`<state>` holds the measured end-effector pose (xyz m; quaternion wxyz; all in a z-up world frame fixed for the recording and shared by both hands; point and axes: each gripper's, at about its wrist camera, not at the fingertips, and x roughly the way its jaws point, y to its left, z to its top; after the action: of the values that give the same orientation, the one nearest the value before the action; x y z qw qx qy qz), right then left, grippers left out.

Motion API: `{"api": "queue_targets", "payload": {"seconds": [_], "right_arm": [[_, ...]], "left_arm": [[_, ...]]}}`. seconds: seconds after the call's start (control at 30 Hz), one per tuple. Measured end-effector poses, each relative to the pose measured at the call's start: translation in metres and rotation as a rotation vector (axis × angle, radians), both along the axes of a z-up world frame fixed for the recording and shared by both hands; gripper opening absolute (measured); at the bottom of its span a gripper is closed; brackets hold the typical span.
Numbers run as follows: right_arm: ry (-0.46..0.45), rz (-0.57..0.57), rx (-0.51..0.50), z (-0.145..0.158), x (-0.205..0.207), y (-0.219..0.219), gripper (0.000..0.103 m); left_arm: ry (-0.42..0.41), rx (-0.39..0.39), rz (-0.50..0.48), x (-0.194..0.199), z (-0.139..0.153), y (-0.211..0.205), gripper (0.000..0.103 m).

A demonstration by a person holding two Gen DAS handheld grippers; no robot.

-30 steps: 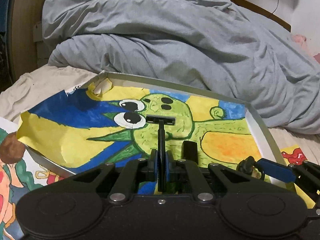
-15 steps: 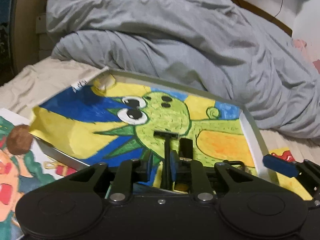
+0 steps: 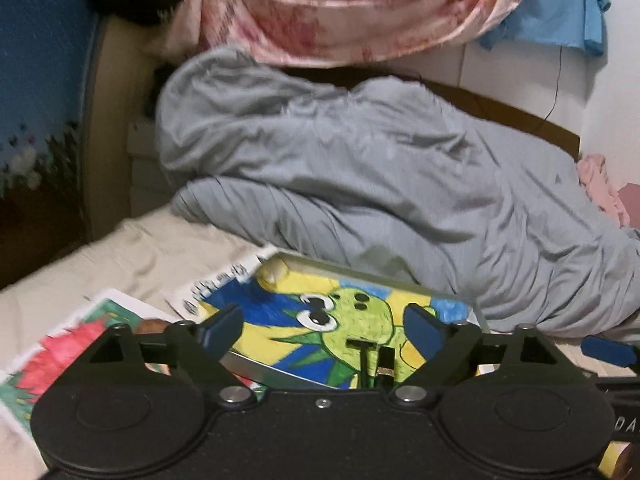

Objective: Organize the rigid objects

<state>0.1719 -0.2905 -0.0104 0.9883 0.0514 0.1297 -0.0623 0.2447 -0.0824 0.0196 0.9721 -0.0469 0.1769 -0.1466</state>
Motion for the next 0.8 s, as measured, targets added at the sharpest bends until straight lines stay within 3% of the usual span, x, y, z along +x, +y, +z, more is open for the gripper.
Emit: {"api": "queue_targets", "payload": {"seconds": [0.27,0.4,0.8], "right_arm": [[-0.079,-0.043,-0.005,0.007,-0.062,0.020,0.102],[-0.118,-0.065,-0.009,0.006,-0.082,0.029,0.102],[-0.082,-0.107,-0.021,-0.017,-0.129,0.051,0.103]], "left_arm": [[-0.085,0.020,0.056,-0.072,0.016,0.032,0.100],[-0.078,0.043,0.050,-0.097,0.012,0.041,0.101],[-0.068,0.089,0.081,-0.144,-0.001,0.066,0.102]]}}
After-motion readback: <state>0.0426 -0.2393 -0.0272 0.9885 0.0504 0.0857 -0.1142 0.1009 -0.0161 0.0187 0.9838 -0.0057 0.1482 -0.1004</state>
